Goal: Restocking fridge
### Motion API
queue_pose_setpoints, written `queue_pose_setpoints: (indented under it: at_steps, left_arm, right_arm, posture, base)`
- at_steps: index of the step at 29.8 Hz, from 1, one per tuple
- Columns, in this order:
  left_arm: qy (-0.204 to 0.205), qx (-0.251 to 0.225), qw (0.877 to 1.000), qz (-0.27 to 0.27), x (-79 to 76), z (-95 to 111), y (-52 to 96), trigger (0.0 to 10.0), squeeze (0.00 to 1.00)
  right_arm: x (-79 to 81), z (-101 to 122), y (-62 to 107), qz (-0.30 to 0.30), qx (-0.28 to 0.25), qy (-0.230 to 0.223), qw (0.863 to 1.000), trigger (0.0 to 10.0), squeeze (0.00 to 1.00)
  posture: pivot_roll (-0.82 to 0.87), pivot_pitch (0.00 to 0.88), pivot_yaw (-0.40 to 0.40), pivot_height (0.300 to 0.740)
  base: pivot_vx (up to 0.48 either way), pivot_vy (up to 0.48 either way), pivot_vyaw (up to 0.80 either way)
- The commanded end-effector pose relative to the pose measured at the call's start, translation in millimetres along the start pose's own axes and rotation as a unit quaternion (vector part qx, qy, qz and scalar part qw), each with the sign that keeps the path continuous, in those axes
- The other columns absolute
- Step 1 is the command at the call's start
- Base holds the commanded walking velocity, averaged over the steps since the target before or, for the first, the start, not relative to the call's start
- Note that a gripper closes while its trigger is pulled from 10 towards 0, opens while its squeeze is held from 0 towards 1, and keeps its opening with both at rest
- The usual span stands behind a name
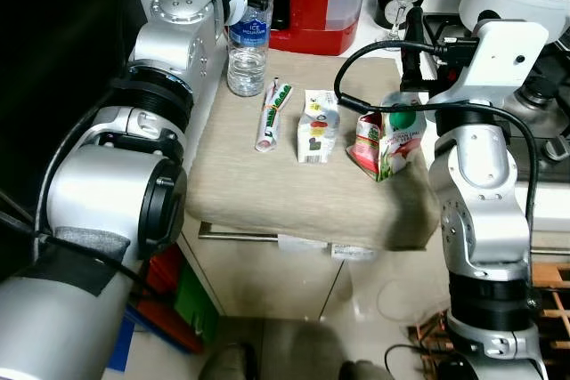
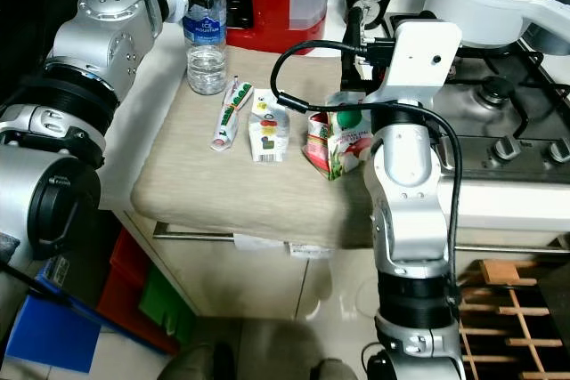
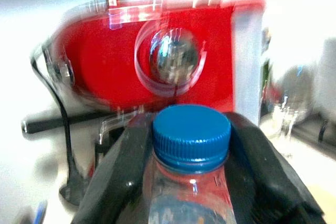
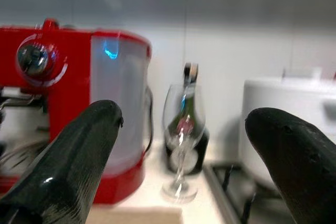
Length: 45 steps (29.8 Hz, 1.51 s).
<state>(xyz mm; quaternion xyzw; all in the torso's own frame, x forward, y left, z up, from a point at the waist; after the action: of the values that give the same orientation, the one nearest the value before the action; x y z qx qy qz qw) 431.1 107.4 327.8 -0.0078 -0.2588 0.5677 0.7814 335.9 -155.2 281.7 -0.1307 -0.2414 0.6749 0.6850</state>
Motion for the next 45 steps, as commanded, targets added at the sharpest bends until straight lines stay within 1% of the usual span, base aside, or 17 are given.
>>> queue_pose_setpoints:
  at_steps: [1, 2, 4, 6, 7, 10, 11, 12, 14, 18, 24, 30, 32, 45]
  left_arm:
    - [-0.012, -0.077, 0.996, 0.030, 10.4, 28, 4.0, 10.0, 0.00]
    - [-0.030, -0.108, 0.992, 0.055, 13.1, 39, 8.3, 10.0, 0.00]
    - [-0.026, -0.113, 0.991, 0.071, 14.2, 40, 10.1, 10.0, 0.00]
    - [-0.026, -0.110, 0.990, 0.080, 15.1, 40, 11.5, 10.0, 0.00]
    - [-0.020, -0.115, 0.990, 0.082, 14.5, 38, 14.8, 10.0, 0.00]
    - [-0.015, -0.115, 0.990, 0.083, 11.0, 32, 19.3, 10.0, 0.00]
    - [-0.011, -0.117, 0.989, 0.088, 9.3, 29, 23.4, 10.0, 0.00]
    - [-0.010, -0.121, 0.989, 0.089, 7.9, 28, 26.7, 10.0, 0.00]
    - [-0.015, -0.128, 0.987, 0.093, 5.7, 28, 32.1, 10.0, 0.00]
    - [-0.004, -0.139, 0.986, 0.093, 0.7, 31, 39.3, 10.0, 0.00]
    - [-0.004, -0.137, 0.987, 0.087, -3.9, 29, 40.1, 10.0, 0.00]
    - [-0.005, -0.133, 0.987, 0.085, -3.5, 29, 40.3, 10.0, 0.00]
    - [0.002, -0.133, 0.988, 0.083, -3.4, 29, 40.1, 10.0, 0.00]
    - [-0.010, -0.129, 0.989, 0.077, 0.9, 29, 41.1, 10.0, 0.00]
  right_arm:
    - [-6.5, 14, -8.5, -0.006, -0.047, 0.027, 0.998, 10.0, 0.30]
    - [-17.9, 26, -17.4, -0.018, -0.073, 0.041, 0.996, 10.0, 0.30]
    - [-28.0, 32, -23.7, -0.031, -0.080, 0.041, 0.995, 10.0, 0.30]
    - [-33.0, 38, -29.5, -0.034, -0.087, 0.044, 0.995, 10.0, 0.30]
    - [-32.2, 41, -32.8, -0.032, -0.092, 0.044, 0.994, 10.0, 0.30]
    - [-25.1, 39, -33.9, -0.019, -0.095, 0.041, 0.994, 10.0, 0.30]
    - [-19.0, 36, -31.2, -0.008, -0.093, 0.039, 0.995, 10.0, 0.29]
    - [-16.4, 34, -29.3, -0.004, -0.093, 0.038, 0.995, 10.0, 0.30]
    - [-13.9, 31, -26.5, 0.001, -0.091, 0.034, 0.995, 10.0, 0.30]
    - [-8.2, 25, -19.1, 0.010, -0.090, 0.029, 0.995, 10.0, 0.29]
    - [-5.2, 22, -18.8, 0.013, -0.088, 0.022, 0.996, 10.0, 0.30]
    - [-3.1, 21, -18.1, 0.015, -0.087, 0.021, 0.996, 10.0, 0.29]
    - [-2.5, 20, -17.6, 0.015, -0.086, 0.020, 0.996, 10.0, 0.30]
    - [-1.8, 17, -16.0, 0.012, -0.084, 0.020, 0.996, 10.0, 0.30]
  posture:
    - [-0.07, 0.000, 0.045, 0.740]
    - [-0.06, 0.000, 0.039, 0.740]
    - [-0.05, 0.000, 0.029, 0.740]
    - [-0.05, 0.000, 0.023, 0.740]
    - [-0.05, 0.000, 0.007, 0.740]
    - [-0.05, 0.000, -0.008, 0.740]
    - [-0.05, 0.000, -0.012, 0.740]
    - [-0.05, 0.000, -0.012, 0.740]
    - [-0.06, 0.000, -0.017, 0.740]
    - [-0.06, 0.000, -0.019, 0.740]
    - [-0.07, 0.000, -0.014, 0.740]
    - [-0.07, 0.000, -0.009, 0.740]
    - [-0.07, 0.000, -0.008, 0.740]
    - [-0.05, 0.000, -0.005, 0.740]
  base:
    - [0.000, 0.000, 0.00]
    - [0.000, 0.000, 0.00]
    - [0.000, 0.000, 0.00]
    - [0.000, 0.000, 0.00]
    - [0.000, 0.000, 0.00]
    - [0.000, 0.000, 0.00]
    - [0.000, 0.000, 0.00]
    - [0.000, 0.000, 0.00]
    - [0.000, 0.000, 0.00]
    - [0.000, 0.000, 0.00]
    - [-0.231, 0.000, 0.00]
    - [-0.278, 0.000, 0.00]
    - [-0.281, 0.000, 0.00]
    - [-0.277, 0.000, 0.00]
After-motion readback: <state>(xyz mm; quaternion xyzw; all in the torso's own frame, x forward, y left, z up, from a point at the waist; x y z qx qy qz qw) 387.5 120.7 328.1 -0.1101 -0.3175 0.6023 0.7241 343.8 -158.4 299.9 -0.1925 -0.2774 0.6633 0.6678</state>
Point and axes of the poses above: a point about 5 cm out from each wrist's last joint towards the gripper, its own y axis pointing back from the gripper into the wrist, its own z axis along the axis of the wrist's last joint, x = y × z, the point moved 2 cm from there along -y, pointing out of the wrist towards the gripper, and after that the axes turned 15 degrees about -y, right-handed, at the moved point
